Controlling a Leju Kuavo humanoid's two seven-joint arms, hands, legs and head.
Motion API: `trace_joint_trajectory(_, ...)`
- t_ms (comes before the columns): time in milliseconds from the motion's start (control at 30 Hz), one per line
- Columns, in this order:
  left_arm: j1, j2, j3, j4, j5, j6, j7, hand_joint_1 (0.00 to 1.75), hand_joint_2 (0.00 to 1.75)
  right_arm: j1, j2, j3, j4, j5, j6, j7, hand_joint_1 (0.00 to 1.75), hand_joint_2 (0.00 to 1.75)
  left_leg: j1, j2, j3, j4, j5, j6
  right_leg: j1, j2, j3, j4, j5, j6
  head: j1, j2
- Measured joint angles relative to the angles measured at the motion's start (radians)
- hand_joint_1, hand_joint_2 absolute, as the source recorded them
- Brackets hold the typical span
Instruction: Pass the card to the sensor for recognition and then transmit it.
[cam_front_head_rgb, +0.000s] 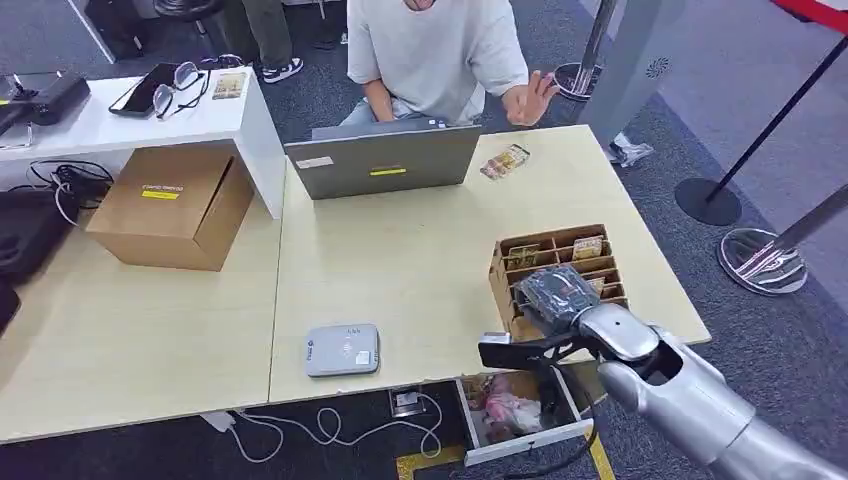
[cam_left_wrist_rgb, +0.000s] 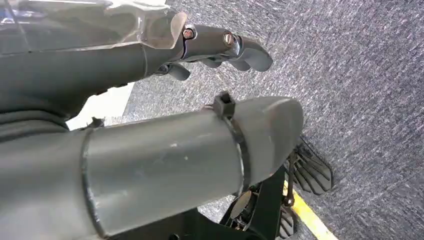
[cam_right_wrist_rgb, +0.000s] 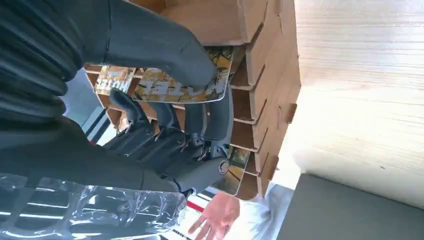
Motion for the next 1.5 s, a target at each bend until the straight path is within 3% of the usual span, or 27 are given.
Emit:
trace_joint_trajectory(533,0.000,0.000,0.000,0.000,-0.005,-0.014,-0.002,0.00,0.00,-0.020,0.002,-0.008,-0.013,0.007,-0.024,-0.010,1.75,1.75,0.000,0.000,0.000,0.000,0.000,0.000,0.000,0.000,0.000,0.000,0.000,0.000,0.000,0.000)
trace_joint_trajectory(1133,0.004,0.003,0.000,0.000,-0.033,-0.046,-0.037,0.00,0.00,-0.049,-0.116,-0.124,-0.229,0.034,-0.066,-0.018,1.75,1.75,0.000,0.000,0.000,0.000,0.000,0.000,0.000,0.000,0.000,0.000,0.000,0.000,0.000,0.000)
trace_joint_trajectory(1500,0.007,0.003,0.000,0.000,-0.043,-0.055,-0.061,0.00,0.00,-0.087,-0.126,-0.166,-0.284,0.042,-0.102,-0.035,1.75,1.75,0.000,0.000,0.000,0.000,0.000,0.000,0.000,0.000,0.000,0.000,0.000,0.000,0.000,0.000)
